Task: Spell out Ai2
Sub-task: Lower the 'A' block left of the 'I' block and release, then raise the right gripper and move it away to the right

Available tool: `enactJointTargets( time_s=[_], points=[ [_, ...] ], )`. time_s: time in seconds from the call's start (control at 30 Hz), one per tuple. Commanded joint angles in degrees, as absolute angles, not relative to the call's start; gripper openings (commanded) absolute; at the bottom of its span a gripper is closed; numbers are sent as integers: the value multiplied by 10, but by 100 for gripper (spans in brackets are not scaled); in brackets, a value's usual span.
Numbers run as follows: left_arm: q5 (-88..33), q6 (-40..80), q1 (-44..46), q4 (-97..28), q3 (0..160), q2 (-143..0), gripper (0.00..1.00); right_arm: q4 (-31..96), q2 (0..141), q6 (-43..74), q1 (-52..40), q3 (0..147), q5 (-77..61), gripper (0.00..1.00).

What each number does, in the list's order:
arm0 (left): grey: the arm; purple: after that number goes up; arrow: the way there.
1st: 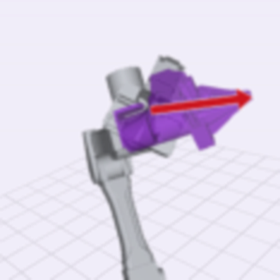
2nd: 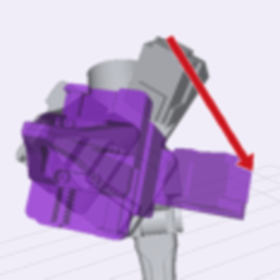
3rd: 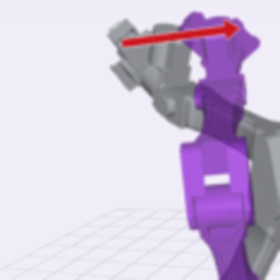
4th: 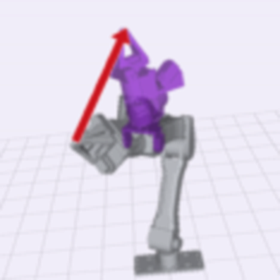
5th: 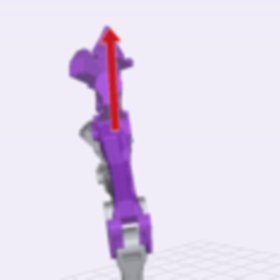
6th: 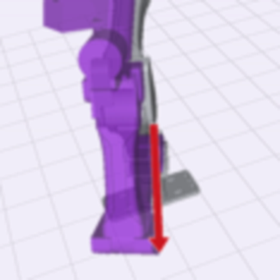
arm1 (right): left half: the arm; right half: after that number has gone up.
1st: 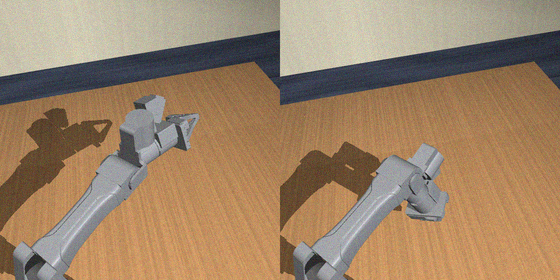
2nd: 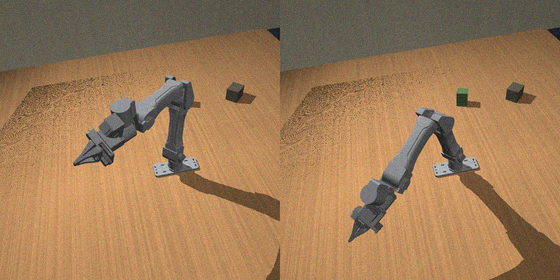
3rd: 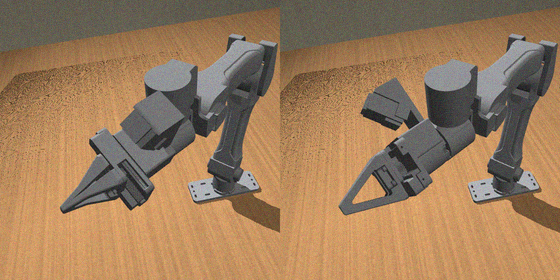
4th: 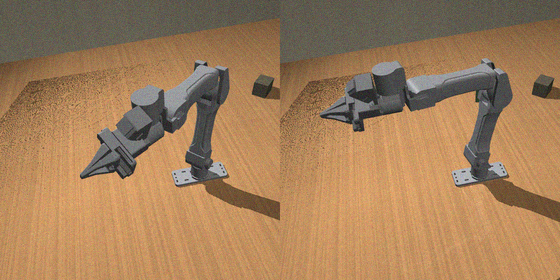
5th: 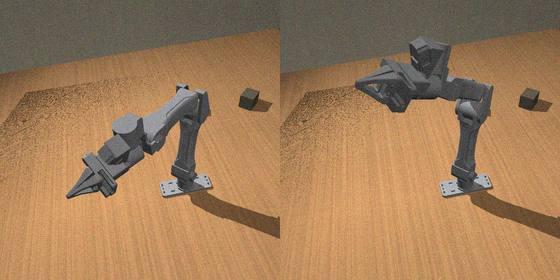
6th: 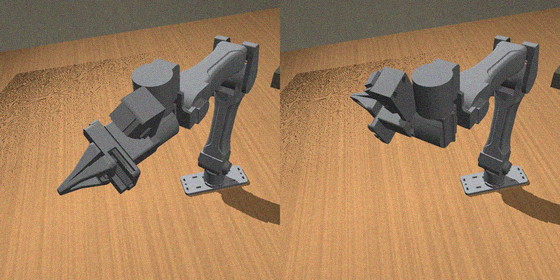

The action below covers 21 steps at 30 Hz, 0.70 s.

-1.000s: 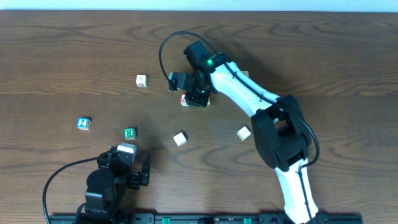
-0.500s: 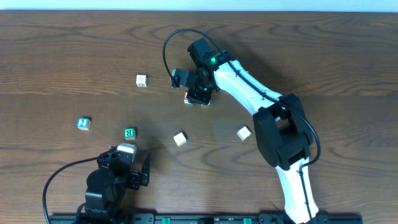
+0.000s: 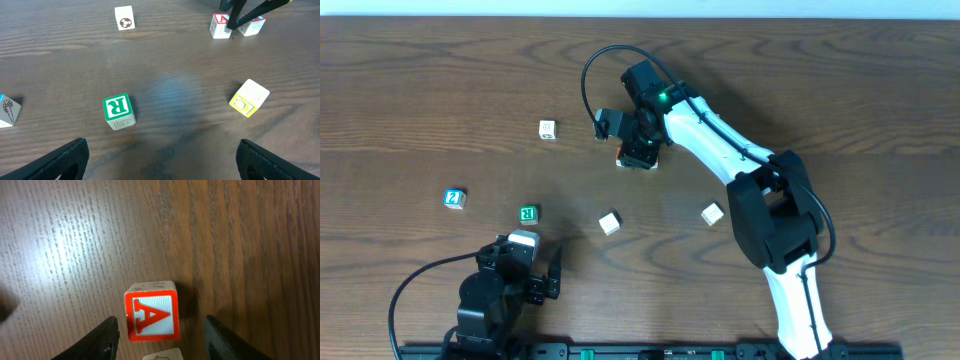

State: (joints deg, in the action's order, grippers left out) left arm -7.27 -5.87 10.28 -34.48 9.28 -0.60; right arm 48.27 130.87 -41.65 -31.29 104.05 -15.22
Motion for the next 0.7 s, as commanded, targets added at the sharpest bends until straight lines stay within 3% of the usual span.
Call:
enactJointTargets(
  time_s=[0.0,0.53,0.67],
  points=[
    [-70,-62,100,-344,89,-3,95,482,1314,-418,-307,1038,-123,55],
    [-70,-63,100,-344,89,-3,95,482,1314,-401,-308,1039,-104,57],
    [-70,-62,100,-344,89,-3,95,482,1310,-382,-313,1042,-108,62]
  ],
)
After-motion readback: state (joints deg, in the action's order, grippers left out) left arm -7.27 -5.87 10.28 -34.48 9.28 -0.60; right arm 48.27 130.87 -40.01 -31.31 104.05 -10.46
